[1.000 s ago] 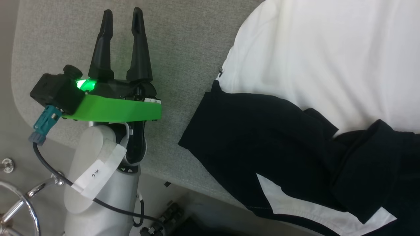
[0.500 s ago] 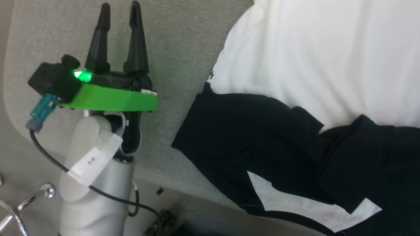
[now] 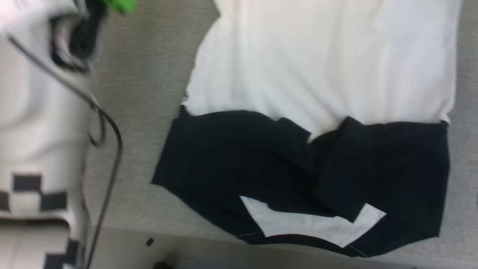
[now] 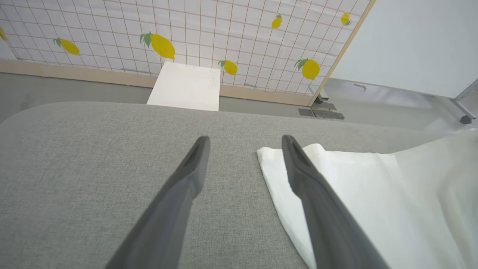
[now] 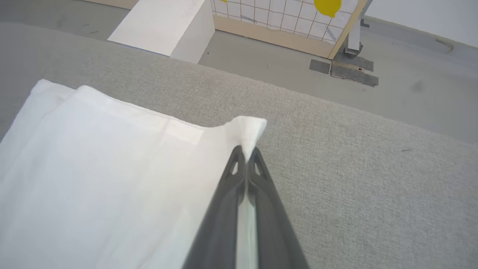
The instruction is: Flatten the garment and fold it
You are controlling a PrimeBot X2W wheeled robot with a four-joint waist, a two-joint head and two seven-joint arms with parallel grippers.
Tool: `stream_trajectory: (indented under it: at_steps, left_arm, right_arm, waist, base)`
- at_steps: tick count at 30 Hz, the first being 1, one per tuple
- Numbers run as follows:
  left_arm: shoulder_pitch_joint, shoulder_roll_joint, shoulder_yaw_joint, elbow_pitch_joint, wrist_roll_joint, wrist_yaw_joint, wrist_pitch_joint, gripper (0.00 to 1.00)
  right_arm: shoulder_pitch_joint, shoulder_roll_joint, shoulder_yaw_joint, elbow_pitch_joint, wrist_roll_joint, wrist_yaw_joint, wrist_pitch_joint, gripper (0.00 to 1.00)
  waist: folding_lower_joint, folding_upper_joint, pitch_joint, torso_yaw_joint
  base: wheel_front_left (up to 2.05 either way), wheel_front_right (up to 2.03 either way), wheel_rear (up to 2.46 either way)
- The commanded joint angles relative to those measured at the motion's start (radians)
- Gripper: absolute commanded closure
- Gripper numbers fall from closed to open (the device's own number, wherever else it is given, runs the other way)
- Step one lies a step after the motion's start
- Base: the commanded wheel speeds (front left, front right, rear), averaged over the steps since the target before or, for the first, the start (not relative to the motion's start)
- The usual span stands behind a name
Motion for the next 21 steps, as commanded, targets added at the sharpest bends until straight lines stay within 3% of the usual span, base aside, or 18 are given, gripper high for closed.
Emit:
stream_trajectory:
  at_steps: [1, 12, 21]
  left_arm:
    - [-0.056, 0.01, -0.005, 0.033, -0.003, 0.013, 0.043, 0.0]
    - [-0.322, 0.028, -0.077, 0.271, 0.043, 0.123, 0.39, 0.0]
    - [-0.358, 0.056, -0.141, 0.325, 0.085, 0.169, 0.578, 0.0]
  right_arm:
    - [0.007, 0.005, 0.023, -0.012, 0.015, -0.002, -0.012, 1.0]
    - [-0.009, 0.017, 0.135, -0.051, 0.096, -0.002, -0.04, 1.0]
    - [-0.008, 0.012, 0.169, -0.053, 0.127, -0.002, -0.059, 1.0]
  waist:
    - [0.0, 0.0, 0.043, -0.072]
    - [0.0, 0.0, 0.137, -0.159]
    - [0.0, 0.0, 0.167, -0.174]
  base:
    - [0.0, 0.0, 0.0]
    - [0.0, 0.0, 0.0]
    - [0.0, 0.0, 0.0]
